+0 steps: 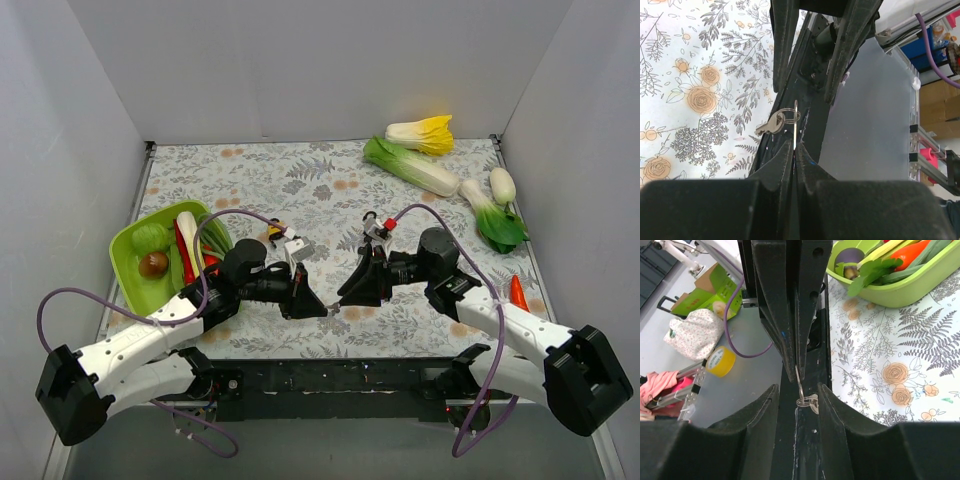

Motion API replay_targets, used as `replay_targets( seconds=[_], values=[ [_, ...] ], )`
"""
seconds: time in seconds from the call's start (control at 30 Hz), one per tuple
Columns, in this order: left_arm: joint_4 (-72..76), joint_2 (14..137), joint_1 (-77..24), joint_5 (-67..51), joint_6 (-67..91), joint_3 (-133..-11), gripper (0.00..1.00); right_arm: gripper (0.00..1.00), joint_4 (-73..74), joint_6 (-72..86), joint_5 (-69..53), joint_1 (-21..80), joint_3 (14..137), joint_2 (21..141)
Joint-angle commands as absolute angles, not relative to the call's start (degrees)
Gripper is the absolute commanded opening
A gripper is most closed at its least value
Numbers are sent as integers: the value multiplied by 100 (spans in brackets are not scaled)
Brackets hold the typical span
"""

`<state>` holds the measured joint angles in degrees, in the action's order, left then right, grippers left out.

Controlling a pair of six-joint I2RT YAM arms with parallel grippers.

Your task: Unlock with the key

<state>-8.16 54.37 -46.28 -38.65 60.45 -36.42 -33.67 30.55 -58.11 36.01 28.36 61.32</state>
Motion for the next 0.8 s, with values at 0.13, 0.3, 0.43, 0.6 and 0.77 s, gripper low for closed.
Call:
replay_targets(
  seconds=[0.13, 0.3, 0.43, 0.6, 0.77],
  values=[
    [-985, 5511, -4614, -4166, 5730, -3981, 0, 41, -3190, 2795, -6196, 3604, 3190, 6310],
    [-976, 5528, -4614, -4105, 5739, -3999, 0, 38, -3129, 2777, -6275, 3647, 3243, 6416],
    [-949, 5537, -4614, -4113, 5739, -3999, 0, 36, -2822, 2593, -6284, 3683, 3383, 6425],
    [-932, 5563, -4614, -4061, 5730, -3999, 0, 34, -2497, 2338, -6267, 3753, 3498, 6469],
    [-923, 5537, -4614, -4060, 5739, -4008, 0, 33, -2294, 2215, -6249, 3779, 3516, 6521]
  ],
)
